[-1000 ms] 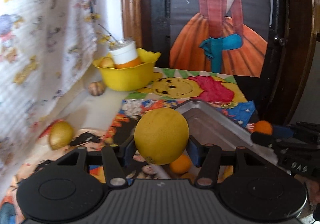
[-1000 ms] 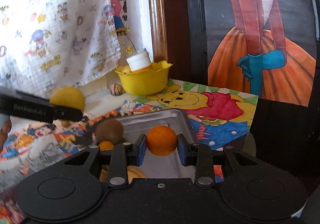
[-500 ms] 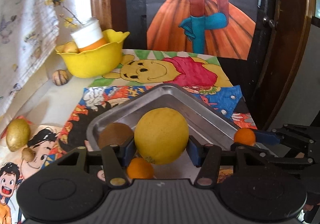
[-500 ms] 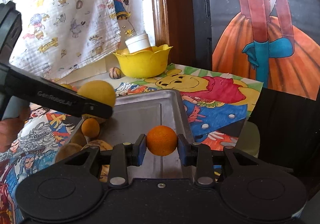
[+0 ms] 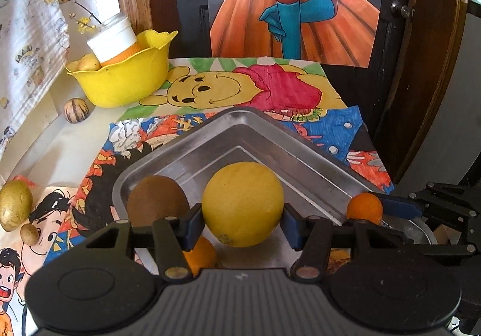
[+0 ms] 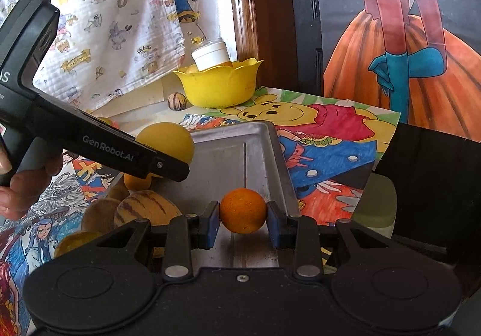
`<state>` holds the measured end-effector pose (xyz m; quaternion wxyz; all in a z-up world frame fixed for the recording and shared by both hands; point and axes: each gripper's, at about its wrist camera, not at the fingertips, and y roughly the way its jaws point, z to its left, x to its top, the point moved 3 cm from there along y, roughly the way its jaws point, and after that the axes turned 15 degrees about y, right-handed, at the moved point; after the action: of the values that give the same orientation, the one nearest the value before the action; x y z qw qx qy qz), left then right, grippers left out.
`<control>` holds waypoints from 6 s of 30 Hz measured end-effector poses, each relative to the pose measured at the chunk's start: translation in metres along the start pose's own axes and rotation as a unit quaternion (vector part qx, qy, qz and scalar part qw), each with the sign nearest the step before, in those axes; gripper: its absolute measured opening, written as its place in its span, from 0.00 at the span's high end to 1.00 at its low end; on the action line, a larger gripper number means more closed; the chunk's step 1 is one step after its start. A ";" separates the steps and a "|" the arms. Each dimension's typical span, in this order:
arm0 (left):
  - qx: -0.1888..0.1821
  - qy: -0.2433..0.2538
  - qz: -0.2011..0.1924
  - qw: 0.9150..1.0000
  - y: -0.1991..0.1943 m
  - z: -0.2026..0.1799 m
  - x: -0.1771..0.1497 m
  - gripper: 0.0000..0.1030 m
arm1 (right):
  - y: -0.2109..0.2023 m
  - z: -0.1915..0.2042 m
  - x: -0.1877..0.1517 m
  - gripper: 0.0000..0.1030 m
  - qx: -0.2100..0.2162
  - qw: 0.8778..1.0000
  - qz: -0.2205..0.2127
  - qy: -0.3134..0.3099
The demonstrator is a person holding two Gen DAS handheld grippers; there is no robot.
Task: Organize fruits
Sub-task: 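Carry the lemon and mandarin over the metal tray with both tools, then open both tools to release the lemon and mandarin into the tray, then move both open tools away from the tray toward the remaining fruits, then grasp a small brown round fruit with the left tool while the right grasps a green-yellow pear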
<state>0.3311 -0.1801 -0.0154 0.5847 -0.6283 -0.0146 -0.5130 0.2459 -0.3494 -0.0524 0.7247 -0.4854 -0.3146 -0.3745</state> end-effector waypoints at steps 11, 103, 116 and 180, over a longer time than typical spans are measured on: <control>0.000 -0.015 0.010 1.000 0.007 0.002 -0.004 0.42 | 0.000 -0.001 -0.003 0.66 -0.001 1.000 0.000 0.003; 0.185 -0.144 -0.027 0.972 -0.230 0.055 -0.185 0.00 | -0.109 0.181 0.023 0.01 0.145 0.975 0.086 -0.147; 0.204 -0.107 -0.063 0.971 -0.181 0.146 -0.118 0.00 | -0.025 0.175 0.091 0.01 0.200 0.945 0.058 -0.252; 0.128 -0.271 -0.033 0.953 -0.001 0.213 -0.126 0.71 | 0.319 0.285 0.076 0.36 0.189 0.916 0.354 -0.002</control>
<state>0.4045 0.0530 -0.0538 0.6171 -0.6624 -0.2591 -0.3366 0.5298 -0.0212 -0.0447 0.8872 -0.4202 -0.1887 -0.0262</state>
